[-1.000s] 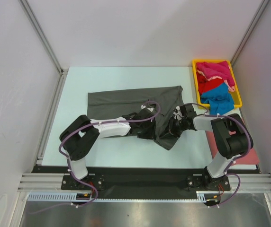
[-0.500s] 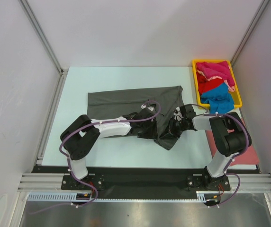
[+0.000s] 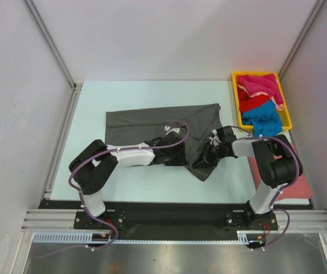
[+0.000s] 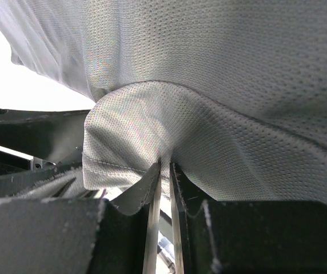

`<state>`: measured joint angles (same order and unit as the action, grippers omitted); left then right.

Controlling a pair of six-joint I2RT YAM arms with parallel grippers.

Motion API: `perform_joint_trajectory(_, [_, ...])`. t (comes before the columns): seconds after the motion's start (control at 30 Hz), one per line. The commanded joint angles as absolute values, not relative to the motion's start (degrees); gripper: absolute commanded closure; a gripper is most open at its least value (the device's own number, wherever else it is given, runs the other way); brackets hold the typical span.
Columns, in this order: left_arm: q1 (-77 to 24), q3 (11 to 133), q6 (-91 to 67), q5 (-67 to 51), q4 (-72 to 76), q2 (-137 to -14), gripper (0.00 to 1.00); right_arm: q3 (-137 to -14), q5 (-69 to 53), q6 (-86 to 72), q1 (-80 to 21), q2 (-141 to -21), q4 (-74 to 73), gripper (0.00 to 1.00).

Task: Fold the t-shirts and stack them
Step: Fold the tshirt

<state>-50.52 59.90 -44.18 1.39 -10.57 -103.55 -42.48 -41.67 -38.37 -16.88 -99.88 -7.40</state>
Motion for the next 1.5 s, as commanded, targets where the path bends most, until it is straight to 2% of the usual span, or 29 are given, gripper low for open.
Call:
perform_joint_trajectory(0.0, [-49.57, 55.65, -45.87, 5.89, -12.22, -101.17, 0.44, -43.59, -41.13, -36.48, -17.23, -100.81, -8.61, 0.83])
perform_joint_trajectory(0.43, [-49.04, 47.99, -49.83, 3.08, -8.01, -97.65, 0.44, -49.30, -42.89, -34.63, -17.84, -100.55, -11.95, 0.83])
perform_joint_trajectory(0.73, [-49.13, 46.67, -50.89, 1.41, -6.68, -96.86, 0.43, -51.68, -46.40, -39.99, -19.51, -103.79, -6.77, 0.85])
perform_joint_trajectory(0.93, [-48.08, 46.14, -49.66, 2.29, -9.22, -91.15, 0.44, -51.42, -47.37, -39.82, -21.53, -108.54, -4.04, 0.86])
perform_joint_trajectory(1.1, [-46.50, 46.93, -45.45, -1.74, -7.48, -85.17, 0.45, -49.93, -46.32, -38.94, -21.18, -110.74, -3.25, 0.86])
perform_joint_trajectory(1.17, [-46.49, 49.91, -42.11, -9.99, -3.11, -87.00, 0.43, -50.36, -45.62, -37.10, -20.92, -110.22, -4.39, 0.86])
perform_joint_trajectory(1.27, [-46.76, 55.01, -41.92, -15.81, -0.88, -92.19, 0.43, -51.32, -45.18, -35.43, -20.57, -107.06, -9.21, 0.86])
perform_joint_trajectory(1.4, [-46.58, 59.67, -42.89, -15.82, -3.33, -97.46, 0.52, -50.36, -42.19, -33.58, -18.73, -99.59, -15.11, 0.84])
perform_joint_trajectory(1.47, [-46.58, 61.08, -42.89, -15.82, -4.48, -99.04, 0.54, -49.49, -42.28, -32.87, -18.11, -97.40, -17.04, 0.84])
